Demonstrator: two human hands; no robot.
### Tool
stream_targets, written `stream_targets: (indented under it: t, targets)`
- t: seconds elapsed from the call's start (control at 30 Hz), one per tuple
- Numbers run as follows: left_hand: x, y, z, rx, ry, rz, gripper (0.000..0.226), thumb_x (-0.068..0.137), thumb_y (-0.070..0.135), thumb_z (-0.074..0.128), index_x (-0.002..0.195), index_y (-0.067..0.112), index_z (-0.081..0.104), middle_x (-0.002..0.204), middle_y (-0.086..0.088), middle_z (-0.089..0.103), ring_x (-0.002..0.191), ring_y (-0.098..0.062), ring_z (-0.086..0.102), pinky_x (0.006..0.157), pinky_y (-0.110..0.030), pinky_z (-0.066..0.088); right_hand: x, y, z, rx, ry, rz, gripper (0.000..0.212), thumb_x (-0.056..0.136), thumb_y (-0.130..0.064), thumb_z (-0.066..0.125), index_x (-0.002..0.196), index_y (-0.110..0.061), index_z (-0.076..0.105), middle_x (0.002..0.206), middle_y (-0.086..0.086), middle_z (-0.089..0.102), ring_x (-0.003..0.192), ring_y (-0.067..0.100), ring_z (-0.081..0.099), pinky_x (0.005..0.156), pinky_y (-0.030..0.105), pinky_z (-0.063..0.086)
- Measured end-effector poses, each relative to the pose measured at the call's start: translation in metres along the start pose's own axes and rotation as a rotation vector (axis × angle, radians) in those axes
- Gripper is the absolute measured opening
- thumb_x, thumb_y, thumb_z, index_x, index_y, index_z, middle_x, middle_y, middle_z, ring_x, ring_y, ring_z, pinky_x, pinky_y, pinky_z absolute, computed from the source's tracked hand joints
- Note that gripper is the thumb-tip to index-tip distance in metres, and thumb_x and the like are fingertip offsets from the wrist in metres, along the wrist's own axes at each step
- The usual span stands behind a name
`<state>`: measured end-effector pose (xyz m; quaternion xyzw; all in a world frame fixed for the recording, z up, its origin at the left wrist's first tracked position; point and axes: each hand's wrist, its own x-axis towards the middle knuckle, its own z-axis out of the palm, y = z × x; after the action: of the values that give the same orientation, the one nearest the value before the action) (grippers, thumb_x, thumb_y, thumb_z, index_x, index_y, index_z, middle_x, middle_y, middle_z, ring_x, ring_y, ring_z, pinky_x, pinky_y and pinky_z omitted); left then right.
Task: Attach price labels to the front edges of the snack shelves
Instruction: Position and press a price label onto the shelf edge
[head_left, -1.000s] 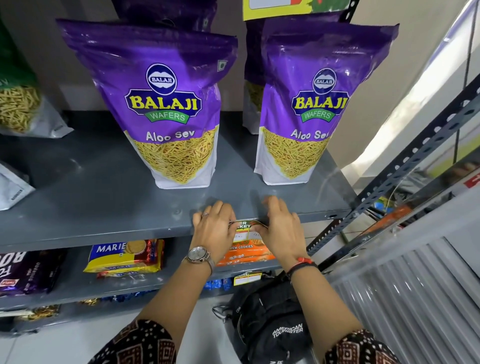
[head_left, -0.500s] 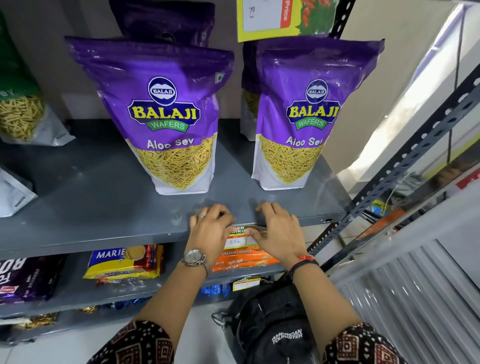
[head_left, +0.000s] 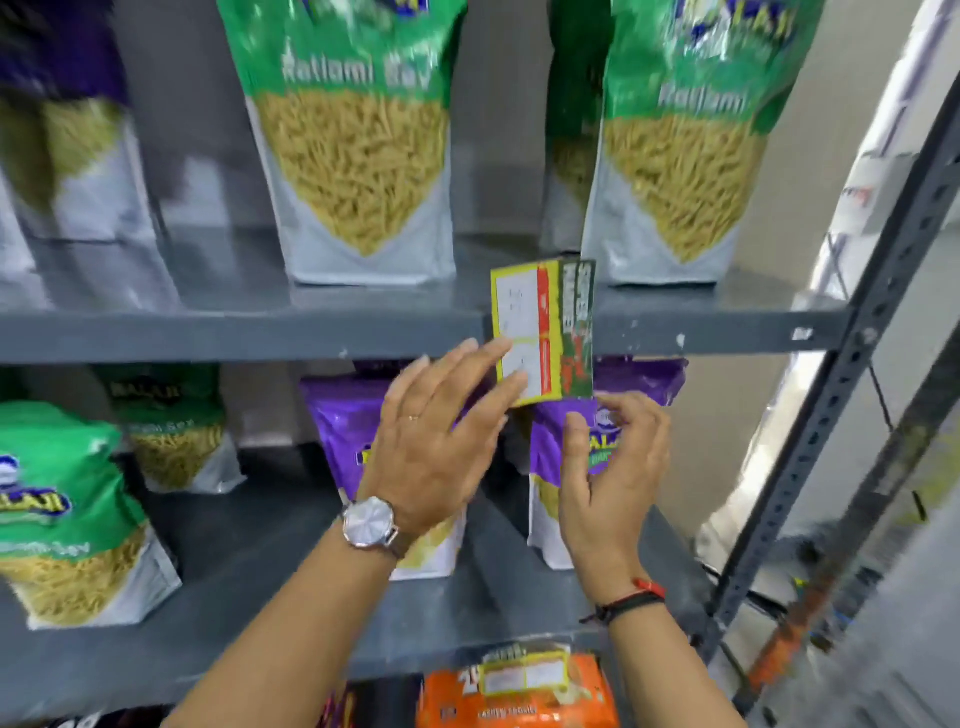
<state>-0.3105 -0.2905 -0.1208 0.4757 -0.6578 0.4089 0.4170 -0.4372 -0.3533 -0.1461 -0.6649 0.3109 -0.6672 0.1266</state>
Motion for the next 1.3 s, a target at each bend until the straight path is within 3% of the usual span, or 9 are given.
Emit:
stream_targets:
  t: [0.1, 0.2, 0.4, 0.5, 0.67, 0.8, 1.0, 1.2, 1.3]
  targets:
    - [0.056, -0.005, -0.014, 0.075, 0.002, 0.109, 0.037, 0.089, 0.016, 0.043, 0.125, 0.021, 0.038, 0.132, -0.002, 0.044, 0.117, -0.02, 0.039, 0.099, -0.035, 0.019, 0.026, -0.02, 0.006, 0.105, 0.047, 0.04, 0.032, 0.083, -0.036, 0.046, 0.103, -0.01, 0.048, 0.102, 0.002, 0.047, 0.093, 0.009, 0.042, 0.088, 0.012, 0.033]
    - [0.098, -0.012, -0.011, 0.107, -0.198, 0.107, 0.042, 0.084, 0.027, 0.043, 0.125, 0.016, 0.042, 0.12, -0.008, 0.06, 0.11, -0.026, 0.048, 0.094, -0.038, 0.021, 0.038, -0.029, 0.011, 0.153, 0.066, 0.147, 0.032, 0.079, -0.025, 0.066, 0.102, -0.009, 0.049, 0.101, 0.003, 0.045, 0.084, -0.01, 0.042, 0.079, -0.004, 0.029]
    - [0.129, -0.006, -0.001, 0.13, -0.492, 0.099, 0.036, 0.081, 0.02, 0.067, 0.114, 0.015, 0.055, 0.099, -0.006, 0.067, 0.1, -0.028, 0.053, 0.091, -0.039, 0.015, 0.045, -0.034, 0.014, 0.261, 0.114, 0.34, 0.026, 0.071, -0.012, 0.074, 0.086, -0.021, 0.056, 0.092, 0.007, 0.059, 0.065, -0.007, 0.054, 0.063, 0.008, 0.046]
    - [0.136, -0.001, -0.002, 0.146, -0.462, 0.082, 0.019, 0.084, 0.024, 0.063, 0.1, 0.015, 0.058, 0.094, -0.001, 0.067, 0.094, -0.025, 0.052, 0.084, -0.037, 0.015, 0.048, -0.034, 0.01, 0.291, 0.094, 0.407, 0.025, 0.07, -0.013, 0.075, 0.075, -0.03, 0.057, 0.076, -0.005, 0.063, 0.054, 0.001, 0.052, 0.062, 0.027, 0.05]
    - [0.124, 0.0, -0.002, 0.028, -0.362, 0.029, 0.009, 0.079, 0.01, 0.065, 0.077, 0.01, 0.056, 0.071, -0.005, 0.066, 0.069, -0.029, 0.054, 0.065, -0.037, 0.018, 0.059, -0.031, 0.0, 0.398, 0.003, 0.508, 0.019, 0.074, -0.005, 0.071, 0.08, -0.021, 0.062, 0.07, -0.008, 0.062, 0.062, 0.003, 0.057, 0.067, 0.026, 0.049]
    - [0.104, -0.001, -0.013, -0.085, -0.231, -0.148, 0.006, 0.078, 0.01, 0.061, 0.08, 0.011, 0.056, 0.064, 0.006, 0.053, 0.067, -0.027, 0.054, 0.062, -0.031, 0.014, 0.072, -0.037, -0.016, 0.309, -0.173, 0.333, 0.03, 0.078, -0.002, 0.065, 0.071, -0.031, 0.06, 0.072, -0.008, 0.063, 0.071, 0.008, 0.06, 0.069, 0.019, 0.048]
    - [0.09, 0.001, -0.015, -0.029, -0.239, -0.162, 0.01, 0.076, 0.02, 0.065, 0.073, 0.013, 0.059, 0.066, -0.004, 0.061, 0.066, -0.029, 0.055, 0.061, -0.032, 0.012, 0.09, -0.048, -0.022, 0.044, -0.424, 0.06, 0.012, 0.077, -0.003, 0.066, 0.083, -0.014, 0.069, 0.081, -0.001, 0.048, 0.075, -0.004, 0.047, 0.066, -0.003, 0.034]
    - [0.082, 0.004, -0.002, -0.046, -0.193, -0.265, 0.012, 0.073, 0.013, 0.073, 0.069, 0.012, 0.061, 0.064, -0.007, 0.059, 0.069, -0.034, 0.054, 0.061, -0.031, 0.014, 0.092, -0.047, -0.018, -0.089, -0.413, -0.015, 0.008, 0.077, -0.011, 0.067, 0.078, -0.02, 0.068, 0.079, -0.005, 0.048, 0.078, 0.015, 0.056, 0.081, 0.043, 0.047]
    - [0.081, 0.005, 0.003, -0.041, -0.161, -0.291, 0.011, 0.073, 0.022, 0.062, 0.066, 0.013, 0.06, 0.062, -0.006, 0.057, 0.067, -0.032, 0.053, 0.06, -0.03, 0.013, 0.091, -0.047, -0.017, -0.104, -0.384, -0.042, 0.008, 0.078, -0.013, 0.068, 0.077, -0.021, 0.066, 0.08, -0.005, 0.05, 0.079, 0.02, 0.058, 0.081, 0.05, 0.047]
